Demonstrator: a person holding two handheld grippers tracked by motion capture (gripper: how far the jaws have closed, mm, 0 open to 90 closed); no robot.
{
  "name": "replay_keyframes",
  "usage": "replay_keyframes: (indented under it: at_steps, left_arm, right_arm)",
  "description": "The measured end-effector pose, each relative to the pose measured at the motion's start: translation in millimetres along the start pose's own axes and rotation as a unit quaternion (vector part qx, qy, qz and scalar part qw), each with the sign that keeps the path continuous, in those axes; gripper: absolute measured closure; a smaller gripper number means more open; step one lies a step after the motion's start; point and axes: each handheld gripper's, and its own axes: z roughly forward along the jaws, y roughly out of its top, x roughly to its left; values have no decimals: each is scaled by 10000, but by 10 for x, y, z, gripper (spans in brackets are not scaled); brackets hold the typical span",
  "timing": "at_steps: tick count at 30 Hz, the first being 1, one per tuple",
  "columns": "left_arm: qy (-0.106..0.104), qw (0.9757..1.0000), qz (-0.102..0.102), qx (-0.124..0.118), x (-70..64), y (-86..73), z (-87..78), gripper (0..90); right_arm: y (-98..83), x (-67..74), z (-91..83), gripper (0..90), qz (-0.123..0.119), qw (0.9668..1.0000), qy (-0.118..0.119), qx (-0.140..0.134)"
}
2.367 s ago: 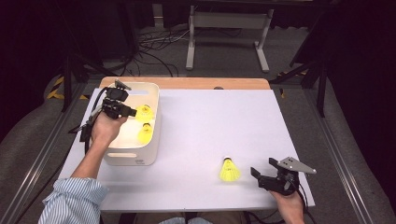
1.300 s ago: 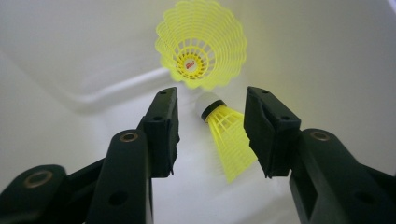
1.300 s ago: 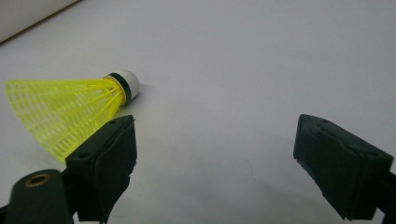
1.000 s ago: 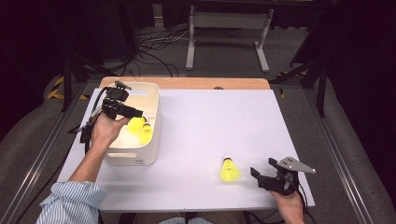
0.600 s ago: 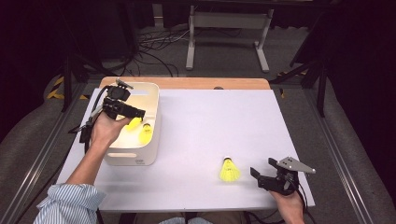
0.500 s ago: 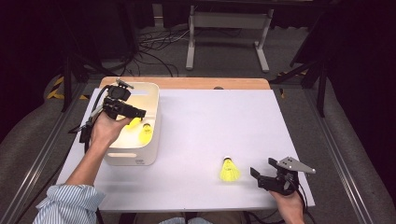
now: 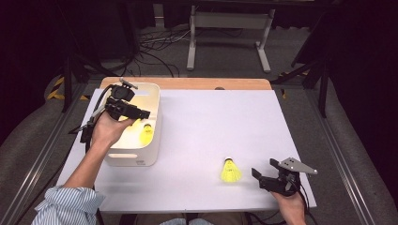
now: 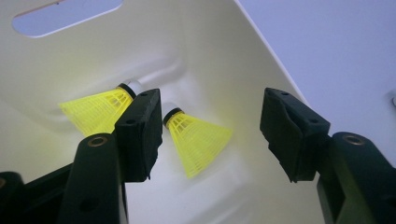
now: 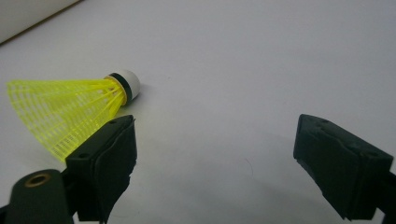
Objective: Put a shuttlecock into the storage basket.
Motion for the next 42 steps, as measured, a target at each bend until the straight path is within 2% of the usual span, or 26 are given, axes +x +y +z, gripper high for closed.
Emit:
replay_keyframes:
  at_steps: [16,42]
  left_arm:
    - [-85,9995,307,-51,-179,63,-74,394]
    - [-245,9979,602,-33,-398,125,-67,395]
  right_arm:
    - [0,-1,2,139,12,10000,5,0]
    - [1,-4,0,140,25,10000,-3,-19]
